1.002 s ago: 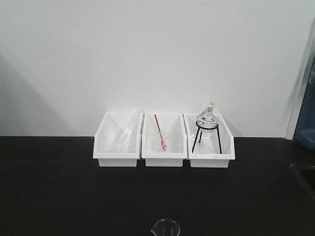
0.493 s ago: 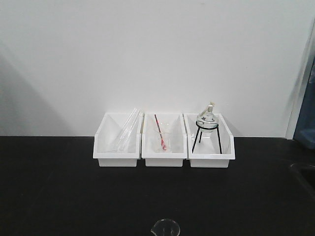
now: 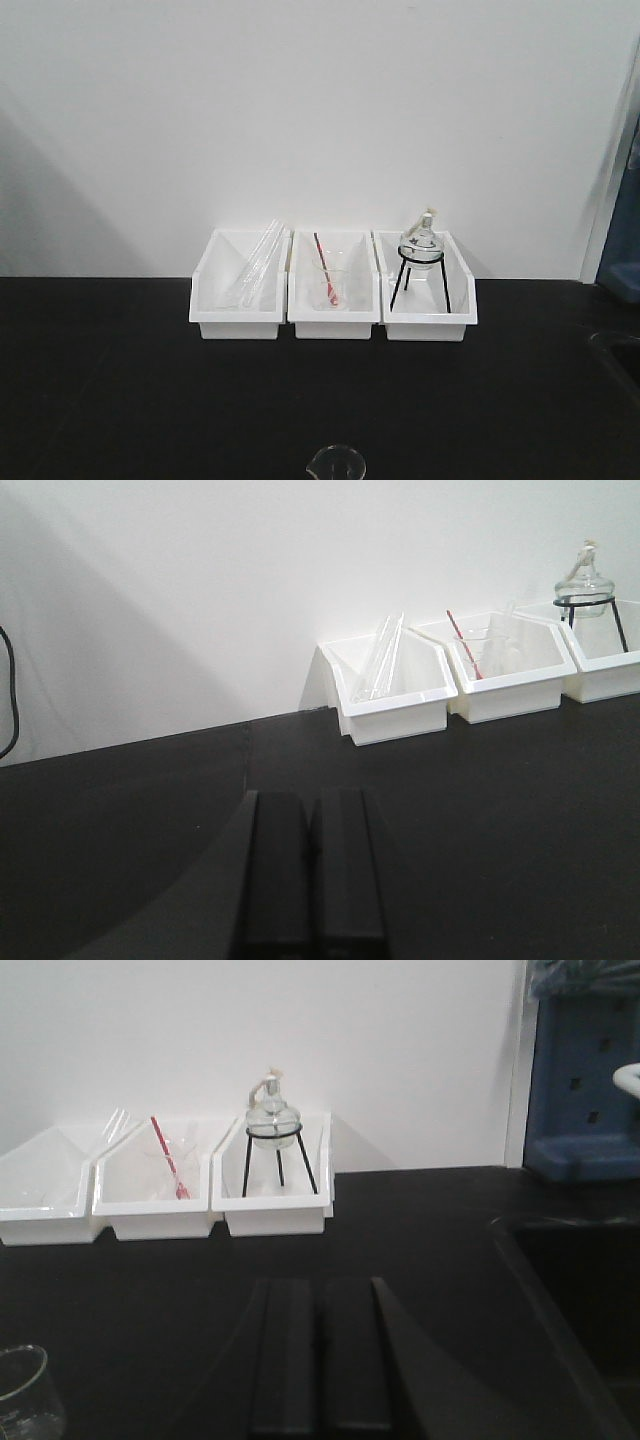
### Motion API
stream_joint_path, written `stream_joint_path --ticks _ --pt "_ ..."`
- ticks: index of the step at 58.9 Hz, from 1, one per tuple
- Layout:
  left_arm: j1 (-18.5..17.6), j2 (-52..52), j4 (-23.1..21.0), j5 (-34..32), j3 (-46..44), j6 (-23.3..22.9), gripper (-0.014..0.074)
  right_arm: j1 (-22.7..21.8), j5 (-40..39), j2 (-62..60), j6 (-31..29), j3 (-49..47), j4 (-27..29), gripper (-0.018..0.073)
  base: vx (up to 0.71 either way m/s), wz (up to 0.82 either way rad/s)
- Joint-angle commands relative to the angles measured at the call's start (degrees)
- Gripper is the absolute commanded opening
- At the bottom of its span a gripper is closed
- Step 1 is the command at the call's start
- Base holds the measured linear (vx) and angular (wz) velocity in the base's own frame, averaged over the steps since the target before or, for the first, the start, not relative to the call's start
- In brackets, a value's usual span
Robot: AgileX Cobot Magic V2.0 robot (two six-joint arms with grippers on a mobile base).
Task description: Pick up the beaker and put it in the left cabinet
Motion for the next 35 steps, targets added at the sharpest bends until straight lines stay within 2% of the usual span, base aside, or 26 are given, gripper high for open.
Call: stream_joint_path --ticks 1,9,23,29,35 --pt "-0.03 -1.06 -0.18 -4.28 0.90 -0.15 0.0001 0.02 -7.38 4.55 -0.04 -2.09 -0.32 0.0098 0.00 0.00" --pt "-0.03 -1.06 -0.18 -4.28 0.90 -0.15 0.0001 0.02 -10.72 9.65 1.48 -2.09 -0.20 0.0210 0.00 0.00" --pt "-0.03 -1.06 -0.18 -4.28 0.90 -0.15 0.0001 0.02 -14.64 17.22 1.49 -2.09 -0.12 0.0477 0.00 0.00" --pt "-0.03 -1.06 -0.18 -4.28 0.90 -0.15 0.0001 0.02 -15.68 21.08 1.47 -2.09 -0.07 0.0530 0.00 0.00" --pt "-0.03 -1.06 -0.18 -4.28 0.90 -0.15 0.0001 0.02 -18.61 26.27 1.41 -2.09 -0.13 0.0535 0.00 0.00"
